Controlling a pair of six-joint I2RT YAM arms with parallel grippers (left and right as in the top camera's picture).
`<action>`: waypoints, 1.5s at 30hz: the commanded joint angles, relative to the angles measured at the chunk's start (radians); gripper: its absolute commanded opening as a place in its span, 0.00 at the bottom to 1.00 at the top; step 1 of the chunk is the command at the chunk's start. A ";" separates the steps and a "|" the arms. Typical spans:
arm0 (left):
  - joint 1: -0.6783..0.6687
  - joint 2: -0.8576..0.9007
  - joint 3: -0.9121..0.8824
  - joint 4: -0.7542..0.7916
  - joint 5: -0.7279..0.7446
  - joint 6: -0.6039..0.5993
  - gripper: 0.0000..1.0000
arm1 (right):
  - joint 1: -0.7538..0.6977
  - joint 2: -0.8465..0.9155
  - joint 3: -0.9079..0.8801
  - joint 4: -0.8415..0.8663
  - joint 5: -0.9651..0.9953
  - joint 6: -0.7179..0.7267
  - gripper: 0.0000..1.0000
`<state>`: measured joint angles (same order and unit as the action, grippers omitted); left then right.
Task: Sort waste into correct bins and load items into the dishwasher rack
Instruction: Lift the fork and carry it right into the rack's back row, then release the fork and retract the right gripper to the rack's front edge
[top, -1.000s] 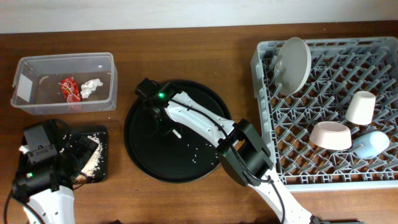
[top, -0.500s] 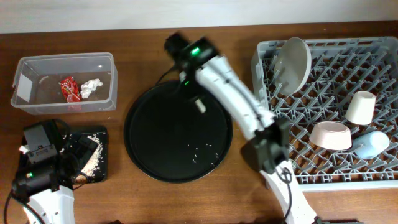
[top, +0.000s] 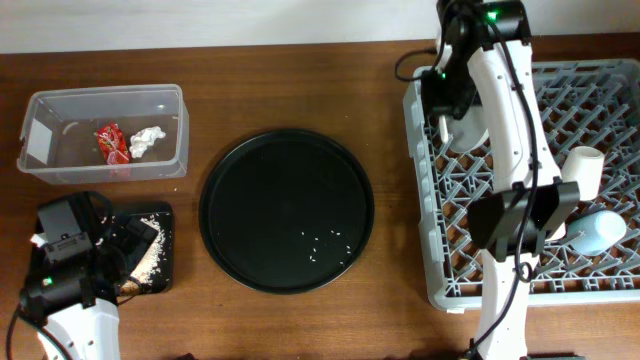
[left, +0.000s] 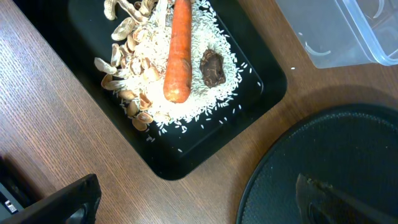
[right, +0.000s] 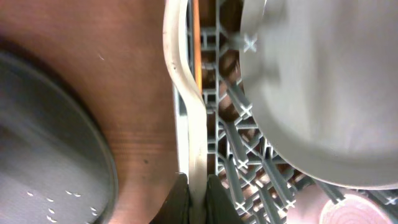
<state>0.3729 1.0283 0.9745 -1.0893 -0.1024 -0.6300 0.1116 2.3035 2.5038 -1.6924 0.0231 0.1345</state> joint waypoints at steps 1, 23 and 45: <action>0.005 -0.008 0.018 0.000 -0.008 -0.010 0.99 | -0.021 -0.014 -0.122 0.001 0.041 0.001 0.04; 0.005 -0.008 0.018 0.000 -0.007 -0.010 0.99 | 0.001 -0.045 -0.217 -0.007 0.053 0.005 0.57; 0.005 -0.008 0.018 0.000 -0.008 -0.010 0.99 | 0.097 -0.957 -0.821 0.059 0.214 0.204 0.89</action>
<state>0.3729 1.0279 0.9756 -1.0908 -0.1028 -0.6300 0.2111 1.4937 1.7782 -1.6661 0.1944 0.2356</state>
